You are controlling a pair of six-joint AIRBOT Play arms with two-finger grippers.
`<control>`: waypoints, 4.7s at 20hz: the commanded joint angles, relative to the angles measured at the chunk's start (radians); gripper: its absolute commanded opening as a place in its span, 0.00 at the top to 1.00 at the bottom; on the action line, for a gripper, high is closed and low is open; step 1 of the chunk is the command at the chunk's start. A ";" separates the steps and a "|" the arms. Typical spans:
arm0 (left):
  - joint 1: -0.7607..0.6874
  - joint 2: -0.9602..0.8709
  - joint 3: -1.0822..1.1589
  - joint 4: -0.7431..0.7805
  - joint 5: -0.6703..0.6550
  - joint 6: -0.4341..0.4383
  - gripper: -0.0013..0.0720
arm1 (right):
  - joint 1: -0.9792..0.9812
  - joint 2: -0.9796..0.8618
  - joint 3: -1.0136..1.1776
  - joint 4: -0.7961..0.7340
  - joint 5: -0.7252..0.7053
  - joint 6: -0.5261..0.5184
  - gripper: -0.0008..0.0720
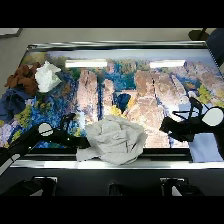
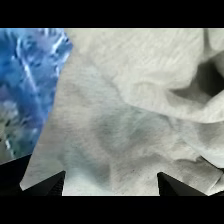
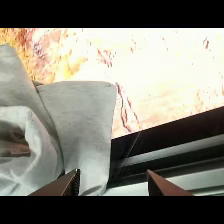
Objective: Fold the shirts.
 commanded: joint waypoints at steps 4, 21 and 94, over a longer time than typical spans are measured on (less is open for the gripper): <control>0.002 0.001 0.000 0.039 -0.039 -0.018 0.09 | 0.000 -0.256 0.000 0.024 -0.086 -0.257 0.19; 0.148 0.028 0.000 0.108 -0.185 -0.039 0.09 | 0.000 -0.431 0.000 0.129 -0.102 -0.368 0.18; 0.204 -0.519 1.378 0.701 0.145 -0.205 0.95 | 0.112 -0.682 0.890 -0.127 -0.475 0.179 0.92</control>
